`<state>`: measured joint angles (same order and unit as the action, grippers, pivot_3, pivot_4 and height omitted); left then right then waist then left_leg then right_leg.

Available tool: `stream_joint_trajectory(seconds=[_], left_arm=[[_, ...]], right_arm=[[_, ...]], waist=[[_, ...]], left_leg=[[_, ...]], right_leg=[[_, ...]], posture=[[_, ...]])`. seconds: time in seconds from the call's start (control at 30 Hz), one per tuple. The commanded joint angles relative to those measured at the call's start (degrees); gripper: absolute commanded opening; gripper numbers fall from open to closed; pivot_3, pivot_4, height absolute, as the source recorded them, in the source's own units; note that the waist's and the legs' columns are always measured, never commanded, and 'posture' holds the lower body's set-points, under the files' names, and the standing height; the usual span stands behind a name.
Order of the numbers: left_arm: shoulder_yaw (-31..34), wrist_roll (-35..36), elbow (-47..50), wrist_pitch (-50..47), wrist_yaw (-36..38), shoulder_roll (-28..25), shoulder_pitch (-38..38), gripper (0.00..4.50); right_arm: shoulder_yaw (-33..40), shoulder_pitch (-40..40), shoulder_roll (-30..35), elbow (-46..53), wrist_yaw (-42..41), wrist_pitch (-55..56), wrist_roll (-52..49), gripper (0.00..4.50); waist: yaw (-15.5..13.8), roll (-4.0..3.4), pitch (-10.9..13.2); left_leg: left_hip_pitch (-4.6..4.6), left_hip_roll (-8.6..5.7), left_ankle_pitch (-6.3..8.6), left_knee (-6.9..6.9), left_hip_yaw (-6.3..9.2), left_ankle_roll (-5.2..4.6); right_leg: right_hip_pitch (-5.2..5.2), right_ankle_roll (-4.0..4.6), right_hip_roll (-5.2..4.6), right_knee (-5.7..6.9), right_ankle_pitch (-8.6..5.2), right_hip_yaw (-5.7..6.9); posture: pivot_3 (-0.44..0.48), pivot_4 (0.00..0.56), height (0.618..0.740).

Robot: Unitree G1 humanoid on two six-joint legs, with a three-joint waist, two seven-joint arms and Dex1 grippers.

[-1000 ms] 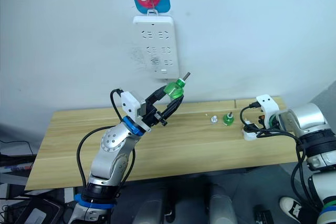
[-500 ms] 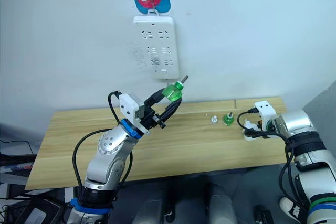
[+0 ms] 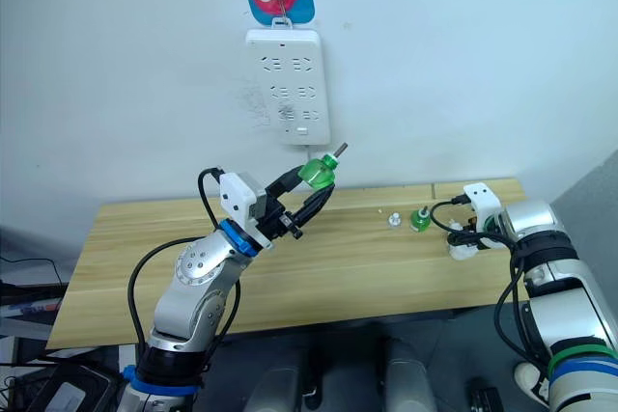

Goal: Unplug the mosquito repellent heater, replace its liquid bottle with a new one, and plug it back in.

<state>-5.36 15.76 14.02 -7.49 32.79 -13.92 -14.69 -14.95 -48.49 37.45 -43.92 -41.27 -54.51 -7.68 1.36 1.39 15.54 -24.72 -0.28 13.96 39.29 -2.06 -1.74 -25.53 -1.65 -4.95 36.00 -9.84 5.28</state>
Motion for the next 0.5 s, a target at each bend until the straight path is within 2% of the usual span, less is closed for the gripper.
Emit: stream_joint_trajectory(seconds=[0.03, 0.2, 0.3, 0.37, 0.4, 0.5], left_arm=[[0.11, 1.63, 2.46, -0.47, 1.01, -0.43, -0.56, 2.21], [0.64, 3.63, 1.16, -1.87, 2.41, -0.64, -1.84, 2.21], [-0.27, 6.82, 1.95, -3.88, 7.06, -2.16, -1.25, 2.21], [-1.16, 7.04, 1.59, -2.82, 10.16, -3.43, -0.73, 2.21], [-1.77, 7.01, 1.36, -2.13, 11.74, -4.02, -0.55, 2.21], [-3.89, 7.08, 1.27, 0.54, 17.39, -5.77, -0.39, 2.21]], right_arm=[[0.18, -1.03, 1.17, 0.22, -2.59, -1.86, 1.31, 2.88], [1.9, -2.13, 5.4, 4.25, -7.2, -5.25, 0.76, 2.88], [0.36, 0.58, 12.09, 17.23, -19.15, -6.58, -3.54, 2.88], [1.23, 4.44, 19.45, 29.34, -30.41, -7.15, -10.04, 2.88], [2.41, 5.12, 21.39, 32.17, -33.34, -9.42, -13.08, 2.88], [9.75, 0.41, 22.99, 31.36, -38.76, -28.2, -25.97, 2.88]], waist=[[0.01, 0.0, 0.0], [-0.06, -0.02, 0.01], [0.08, -0.09, 0.05], [0.1, -0.18, 0.1], [0.14, -0.18, 0.11], [0.42, -0.18, 0.11]], left_leg=[[0.0, 0.0, 0.0, 0.0, 0.0, 0.0], [-0.01, -0.03, 0.0, 0.0, 0.0, 0.0], [-0.02, -0.05, 0.0, 0.0, -0.04, 0.0], [-0.03, -0.03, 0.01, -0.03, 0.01, -0.01], [0.01, -0.01, 0.01, -0.1, 0.05, -0.01], [0.03, 0.08, 0.01, -0.16, 0.11, 0.01]], right_leg=[[0.0, 0.0, 0.0, 0.0, 0.0, 0.0], [-0.01, 0.01, -0.02, -0.01, 0.01, 0.01], [-0.03, -0.01, -0.04, -0.02, 0.0, -0.02], [-0.07, -0.08, -0.03, -0.03, -0.05, 0.01], [-0.03, -0.14, -0.02, -0.04, -0.09, 0.02], [-0.01, -0.13, 0.02, -0.05, -0.1, 0.06]], posture=[[-0.08, 0.259, 0.74], [-0.093, 0.254, 0.74], [-0.109, 0.253, 0.74], [-0.123, 0.254, 0.74], [-0.125, 0.253, 0.74], [-0.139, 0.251, 0.74]])
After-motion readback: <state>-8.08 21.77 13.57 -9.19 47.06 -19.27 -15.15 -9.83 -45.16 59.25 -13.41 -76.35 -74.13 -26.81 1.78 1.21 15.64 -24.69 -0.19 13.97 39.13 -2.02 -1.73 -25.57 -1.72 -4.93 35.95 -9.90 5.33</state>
